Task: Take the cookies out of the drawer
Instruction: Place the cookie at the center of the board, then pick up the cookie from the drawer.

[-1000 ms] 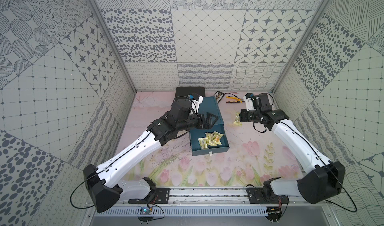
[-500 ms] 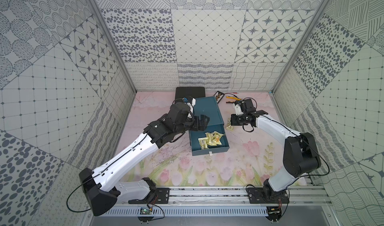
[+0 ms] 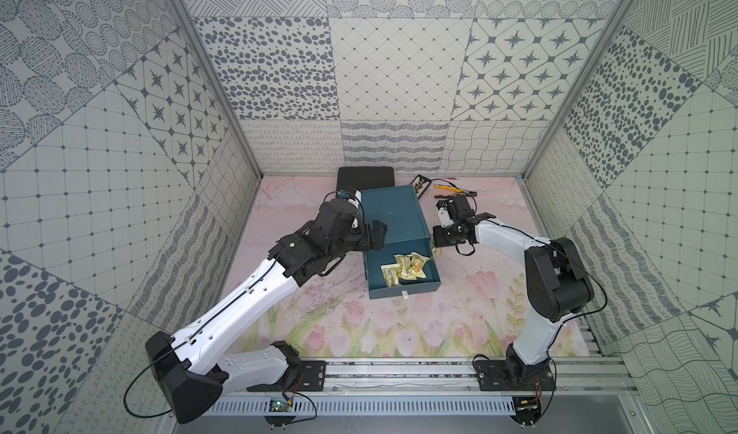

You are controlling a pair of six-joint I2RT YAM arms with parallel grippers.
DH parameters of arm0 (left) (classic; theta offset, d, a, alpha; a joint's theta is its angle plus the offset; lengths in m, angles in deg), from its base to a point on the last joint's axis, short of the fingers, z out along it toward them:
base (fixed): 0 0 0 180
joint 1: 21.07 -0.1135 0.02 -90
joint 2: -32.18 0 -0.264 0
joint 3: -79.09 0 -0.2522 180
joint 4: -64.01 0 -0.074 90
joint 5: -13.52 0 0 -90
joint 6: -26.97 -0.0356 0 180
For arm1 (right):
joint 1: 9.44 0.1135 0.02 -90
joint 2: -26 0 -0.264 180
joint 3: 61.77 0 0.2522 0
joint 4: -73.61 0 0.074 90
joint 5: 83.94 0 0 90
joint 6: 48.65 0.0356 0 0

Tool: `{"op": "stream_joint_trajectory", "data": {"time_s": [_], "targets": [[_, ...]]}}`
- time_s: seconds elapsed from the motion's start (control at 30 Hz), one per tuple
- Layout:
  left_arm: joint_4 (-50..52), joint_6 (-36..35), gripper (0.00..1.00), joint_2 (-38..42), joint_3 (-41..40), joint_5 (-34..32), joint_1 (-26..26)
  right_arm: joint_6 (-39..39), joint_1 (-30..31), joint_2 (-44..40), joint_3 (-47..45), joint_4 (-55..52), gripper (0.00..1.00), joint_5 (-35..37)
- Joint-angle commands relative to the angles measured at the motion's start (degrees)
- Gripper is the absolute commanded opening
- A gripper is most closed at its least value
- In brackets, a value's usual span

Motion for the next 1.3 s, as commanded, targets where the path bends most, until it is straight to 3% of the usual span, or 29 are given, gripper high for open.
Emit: {"op": "stream_joint_trajectory", "data": {"time_s": [0.0, 0.2, 0.33, 0.53, 0.67, 0.87, 1.03, 1.17, 1.27], "targets": [[-0.48, 0.23, 0.99, 1.09, -1.25, 0.38, -0.53, -1.0, 0.39, 1.19, 1.95, 2.15, 0.02, 0.81], [0.14, 1.35, 0.99, 1.55, -1.35, 0.45, -1.28, -0.29, 0.38, -0.83, 1.1, 2.2, 0.23, 1.01], [0.18, 1.76, 0.99, 2.04, -1.35, 2.04, -2.51, 0.59, 0.38, -2.89, 1.18, 2.08, 0.43, 0.32], [-0.23, 2.1, 0.99, 4.03, -2.67, 4.1, -3.82, 3.61, 0.38, -10.71, 0.82, 0.91, 0.58, 2.0], [0.21, 0.65, 0.99, 3.69, -2.95, 9.33, -5.52, 5.34, 0.38, -17.13, 0.51, -1.44, 0.61, 3.9], [2.02, -0.3, 0.99, 1.87, -3.45, 12.78, -5.87, 10.01, 0.47, -29.51, -1.38, -4.79, 0.64, 0.01], [2.72, 0.68, 0.99, 4.12, -7.24, 13.75, -7.22, 14.05, 1.03, -38.67, -1.65, -13.02, 0.65, 2.15], [-0.93, 1.92, 0.99, 6.48, -11.9, 18.86, -8.94, 17.51, 4.74, -44.65, 0.34, -17.63, 0.65, 3.25], [-3.19, 2.47, 0.99, 6.11, -13.6, 22.02, -10.26, 19.5, 10.75, -42.64, 5.79, -24.53, 0.65, 5.13]]}}
